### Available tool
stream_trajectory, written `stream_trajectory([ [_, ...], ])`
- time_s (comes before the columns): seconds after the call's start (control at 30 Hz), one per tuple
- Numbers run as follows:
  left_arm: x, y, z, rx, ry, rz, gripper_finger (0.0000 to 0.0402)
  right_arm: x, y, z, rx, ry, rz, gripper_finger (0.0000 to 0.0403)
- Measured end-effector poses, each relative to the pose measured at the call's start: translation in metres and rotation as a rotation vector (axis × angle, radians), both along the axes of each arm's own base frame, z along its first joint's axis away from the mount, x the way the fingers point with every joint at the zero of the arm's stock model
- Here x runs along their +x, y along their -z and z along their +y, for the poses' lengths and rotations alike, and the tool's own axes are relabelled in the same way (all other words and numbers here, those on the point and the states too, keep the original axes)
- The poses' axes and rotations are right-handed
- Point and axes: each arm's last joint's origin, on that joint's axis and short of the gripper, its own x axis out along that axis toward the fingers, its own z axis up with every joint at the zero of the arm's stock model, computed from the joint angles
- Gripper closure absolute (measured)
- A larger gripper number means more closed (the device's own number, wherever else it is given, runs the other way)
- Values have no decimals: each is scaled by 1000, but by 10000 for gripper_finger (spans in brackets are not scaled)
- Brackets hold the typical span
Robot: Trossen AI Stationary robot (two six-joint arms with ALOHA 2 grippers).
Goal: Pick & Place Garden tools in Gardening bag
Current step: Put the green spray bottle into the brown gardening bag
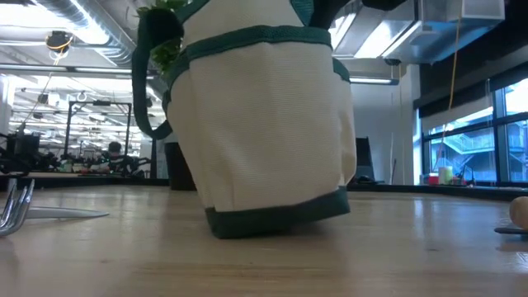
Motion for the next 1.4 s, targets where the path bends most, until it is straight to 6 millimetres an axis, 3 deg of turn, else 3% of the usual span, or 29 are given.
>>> stream_trajectory([
  [0.7,27,51,11,157,-124,-95,364,-4,1,7,-39,35,-6,396],
  [0.87,28,49,14,210,-230,-164,364,-3,-3,15,-66,70,-111,396],
  [1.4,42,59,22,99,-128,-12,364,-7,-4,17,-89,81,-95,396],
])
